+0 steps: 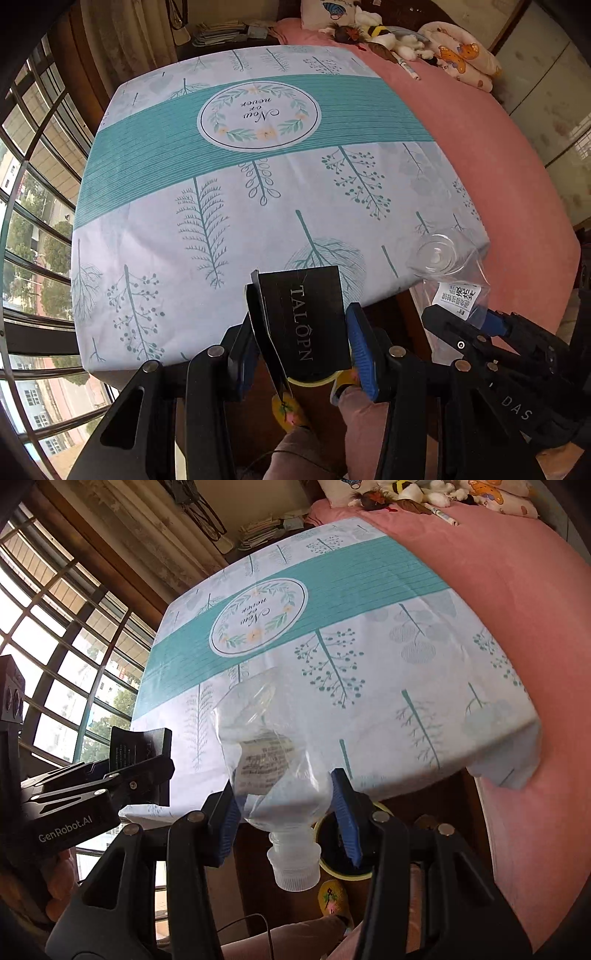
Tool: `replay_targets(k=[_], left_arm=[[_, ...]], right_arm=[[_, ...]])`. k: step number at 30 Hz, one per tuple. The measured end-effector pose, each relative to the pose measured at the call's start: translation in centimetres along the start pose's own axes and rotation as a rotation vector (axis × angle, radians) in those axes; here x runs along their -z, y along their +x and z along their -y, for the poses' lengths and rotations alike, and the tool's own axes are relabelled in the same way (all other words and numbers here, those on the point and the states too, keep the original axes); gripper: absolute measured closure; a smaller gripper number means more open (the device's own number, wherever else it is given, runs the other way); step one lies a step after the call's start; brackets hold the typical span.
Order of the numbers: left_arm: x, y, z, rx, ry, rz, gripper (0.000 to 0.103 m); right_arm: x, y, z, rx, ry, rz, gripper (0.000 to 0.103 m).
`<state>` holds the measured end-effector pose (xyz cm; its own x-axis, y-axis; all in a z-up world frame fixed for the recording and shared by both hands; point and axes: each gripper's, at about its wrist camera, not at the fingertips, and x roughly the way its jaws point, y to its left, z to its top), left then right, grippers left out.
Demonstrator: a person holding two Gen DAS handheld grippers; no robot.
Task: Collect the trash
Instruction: 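Carry the black card and clear bottle down over the bin with both tools, then open both tools to drop the card and bottle into the bin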
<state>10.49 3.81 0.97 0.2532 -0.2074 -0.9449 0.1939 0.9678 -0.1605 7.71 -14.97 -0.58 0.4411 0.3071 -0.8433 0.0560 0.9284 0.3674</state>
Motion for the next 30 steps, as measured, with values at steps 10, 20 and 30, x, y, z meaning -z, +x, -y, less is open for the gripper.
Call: replay_targets(k=[10,20,30], left_arm=[[4.8,4.5,3.4,0.039,0.005,-0.080,0.058],[9.8,14.9,5.1,0.064,0.005,-0.105,0.058],[13.4,26.3,3.4,0.068,-0.034,-0.096,0.052]], right_arm=[[6.3,1.6,2.9,0.058,0.048,-0.112,0.060],[12.7,9.8,10.0,0.072,0.118,-0.251,0.060],[17.5,21.3,16.3,0.083,0.144,-0.319,0.060]])
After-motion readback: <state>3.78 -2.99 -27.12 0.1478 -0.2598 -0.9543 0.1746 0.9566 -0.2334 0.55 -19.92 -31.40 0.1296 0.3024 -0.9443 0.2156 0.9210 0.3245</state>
